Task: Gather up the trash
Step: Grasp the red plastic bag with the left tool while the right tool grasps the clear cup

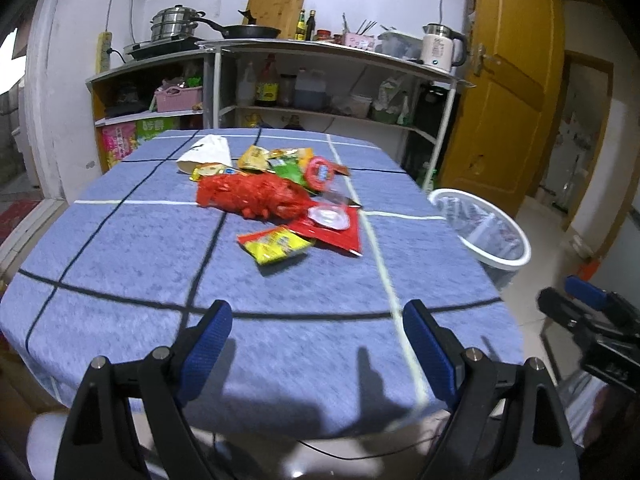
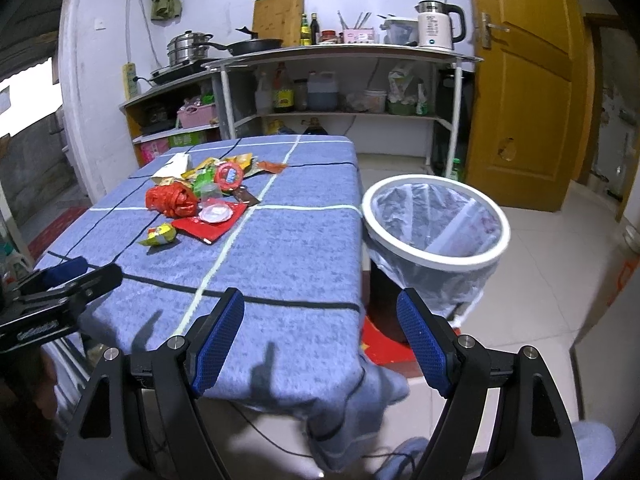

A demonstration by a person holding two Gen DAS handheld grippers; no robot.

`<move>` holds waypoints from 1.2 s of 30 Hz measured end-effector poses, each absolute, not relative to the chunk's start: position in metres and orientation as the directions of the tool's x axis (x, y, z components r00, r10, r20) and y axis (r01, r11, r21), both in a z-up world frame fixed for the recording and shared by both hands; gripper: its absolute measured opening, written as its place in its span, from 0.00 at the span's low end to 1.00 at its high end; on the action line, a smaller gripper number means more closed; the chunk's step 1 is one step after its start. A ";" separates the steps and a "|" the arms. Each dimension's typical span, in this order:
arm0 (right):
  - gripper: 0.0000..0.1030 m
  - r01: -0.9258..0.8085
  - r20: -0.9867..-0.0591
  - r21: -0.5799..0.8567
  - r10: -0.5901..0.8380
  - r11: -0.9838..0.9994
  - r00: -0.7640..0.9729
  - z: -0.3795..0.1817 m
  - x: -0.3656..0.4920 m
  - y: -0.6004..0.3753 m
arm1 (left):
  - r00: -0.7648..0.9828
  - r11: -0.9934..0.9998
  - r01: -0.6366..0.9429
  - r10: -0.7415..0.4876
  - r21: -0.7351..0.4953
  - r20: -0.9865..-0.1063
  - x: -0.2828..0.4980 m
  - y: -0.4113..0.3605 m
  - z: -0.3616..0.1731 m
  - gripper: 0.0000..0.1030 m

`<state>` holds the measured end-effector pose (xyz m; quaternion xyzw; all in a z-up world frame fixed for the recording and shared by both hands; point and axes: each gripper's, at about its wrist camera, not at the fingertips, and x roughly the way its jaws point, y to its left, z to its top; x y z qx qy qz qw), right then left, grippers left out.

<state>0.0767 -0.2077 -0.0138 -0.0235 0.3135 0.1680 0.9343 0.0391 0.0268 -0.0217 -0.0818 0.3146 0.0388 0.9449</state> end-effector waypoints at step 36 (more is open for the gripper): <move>0.43 -0.637 -0.740 0.145 0.510 0.757 0.438 -0.045 0.256 -0.027 | 0.725 0.902 -0.241 -0.077 -0.357 -0.684 0.185 0.154 -0.023 0.85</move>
